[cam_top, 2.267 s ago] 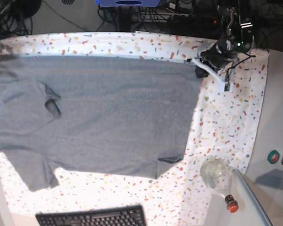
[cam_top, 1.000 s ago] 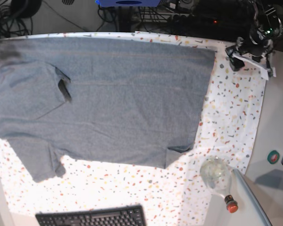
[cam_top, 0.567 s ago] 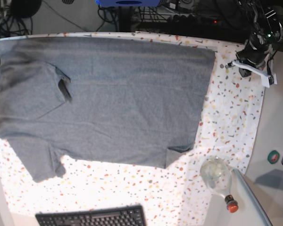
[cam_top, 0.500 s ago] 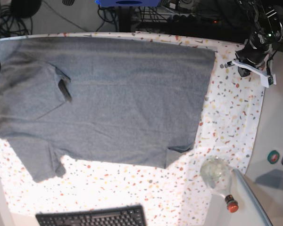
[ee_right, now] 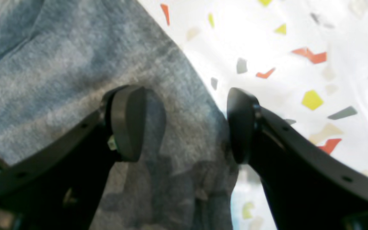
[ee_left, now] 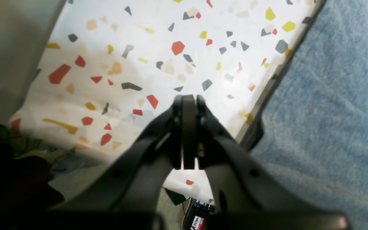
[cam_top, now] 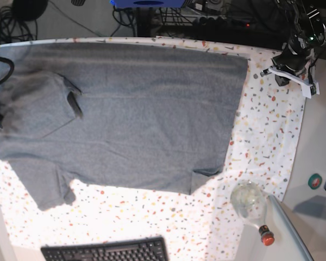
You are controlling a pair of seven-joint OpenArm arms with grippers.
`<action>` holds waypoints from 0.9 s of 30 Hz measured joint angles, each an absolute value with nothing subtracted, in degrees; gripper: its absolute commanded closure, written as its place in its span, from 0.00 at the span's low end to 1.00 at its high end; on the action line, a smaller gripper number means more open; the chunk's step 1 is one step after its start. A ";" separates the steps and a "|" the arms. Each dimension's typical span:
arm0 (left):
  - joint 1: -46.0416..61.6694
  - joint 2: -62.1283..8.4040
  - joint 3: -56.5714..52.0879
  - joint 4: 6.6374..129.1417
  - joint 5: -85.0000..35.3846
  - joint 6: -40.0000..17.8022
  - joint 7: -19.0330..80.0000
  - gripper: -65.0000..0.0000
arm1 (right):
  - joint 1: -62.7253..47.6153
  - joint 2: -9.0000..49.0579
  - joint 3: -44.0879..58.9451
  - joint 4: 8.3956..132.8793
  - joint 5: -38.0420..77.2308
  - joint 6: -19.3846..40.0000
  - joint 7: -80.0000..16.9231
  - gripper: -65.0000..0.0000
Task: Layout the t-shirt on the table in an organized manner, then fold the t-shirt properly
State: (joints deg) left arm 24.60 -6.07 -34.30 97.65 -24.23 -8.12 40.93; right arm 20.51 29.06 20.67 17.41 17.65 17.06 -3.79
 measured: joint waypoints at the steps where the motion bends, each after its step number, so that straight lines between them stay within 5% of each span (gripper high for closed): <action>1: 24.60 -6.09 -34.30 97.65 -24.18 -8.08 40.91 1.00 | 20.45 29.04 20.67 17.47 17.67 17.04 -3.84 0.55; 4: 24.58 -6.04 -34.30 97.65 -24.05 -8.12 40.93 1.00 | 20.29 28.99 20.67 17.52 17.98 17.10 -3.55 0.94; 5: 24.58 -6.04 -34.30 97.65 -24.05 -8.10 40.93 1.00 | 20.23 28.80 20.67 17.52 18.13 17.15 -2.79 1.00; 10: 24.49 -6.00 -34.33 97.65 -24.10 -8.12 40.91 1.00 | 17.17 26.96 20.73 24.43 18.00 17.19 -4.56 1.00; 18: 23.90 -5.98 -33.89 97.65 -24.03 -8.12 40.99 1.00 | 2.85 19.97 34.87 60.45 17.43 17.39 -27.90 1.00; 23: 22.96 -6.17 -33.93 97.65 -24.08 -8.12 40.71 1.00 | -1.21 16.56 38.59 71.85 17.82 17.52 -38.13 1.00; 27: 23.31 -6.15 -33.93 97.65 -24.14 -8.10 40.75 0.72 | -4.54 12.93 39.29 76.69 17.98 17.54 -41.69 1.00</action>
State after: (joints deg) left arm 23.31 -6.15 -33.93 97.65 -24.14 -8.10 40.75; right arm -4.54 12.93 39.29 76.69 17.98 17.54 -41.69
